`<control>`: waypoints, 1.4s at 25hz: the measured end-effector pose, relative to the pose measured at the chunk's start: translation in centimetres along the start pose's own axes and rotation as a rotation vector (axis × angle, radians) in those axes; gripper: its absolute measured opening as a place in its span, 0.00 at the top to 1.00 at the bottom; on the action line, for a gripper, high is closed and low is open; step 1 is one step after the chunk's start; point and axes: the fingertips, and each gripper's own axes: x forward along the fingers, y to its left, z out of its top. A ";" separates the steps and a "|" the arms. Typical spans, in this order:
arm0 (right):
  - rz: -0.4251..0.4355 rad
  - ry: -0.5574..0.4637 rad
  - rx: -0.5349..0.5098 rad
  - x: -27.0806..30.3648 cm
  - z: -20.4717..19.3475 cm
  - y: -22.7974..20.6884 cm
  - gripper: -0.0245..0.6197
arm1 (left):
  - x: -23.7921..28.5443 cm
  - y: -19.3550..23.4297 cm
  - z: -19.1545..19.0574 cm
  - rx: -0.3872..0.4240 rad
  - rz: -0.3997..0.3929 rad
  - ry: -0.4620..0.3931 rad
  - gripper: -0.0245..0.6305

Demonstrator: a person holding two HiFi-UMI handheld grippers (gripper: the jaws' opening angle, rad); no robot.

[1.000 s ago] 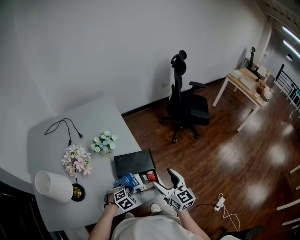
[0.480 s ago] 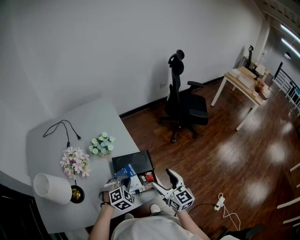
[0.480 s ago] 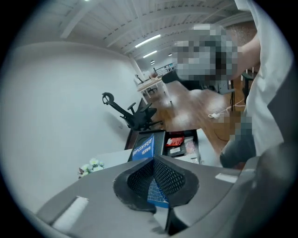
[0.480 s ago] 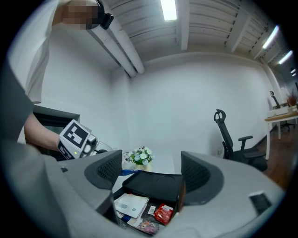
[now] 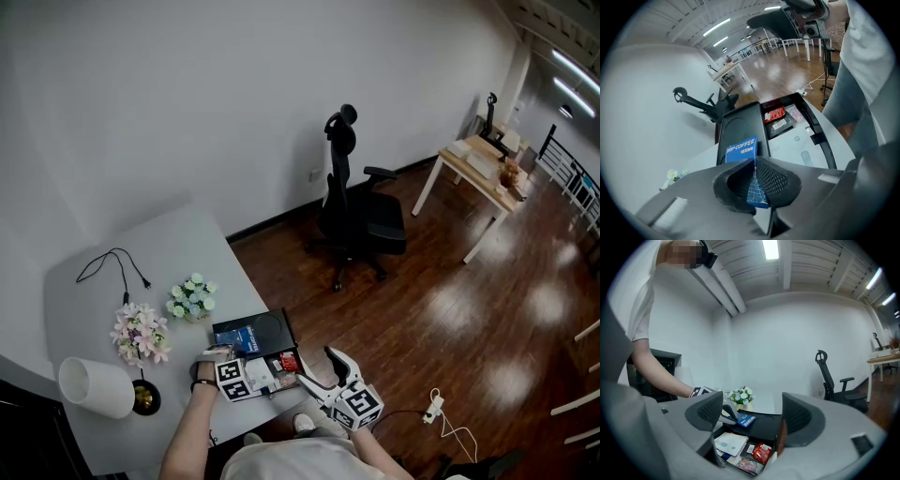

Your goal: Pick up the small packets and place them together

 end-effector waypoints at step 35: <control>0.037 -0.182 -0.029 1.9 7.6 2.5 0.36 | -27.0 5.2 -2.8 -1.113 0.692 -0.763 0.46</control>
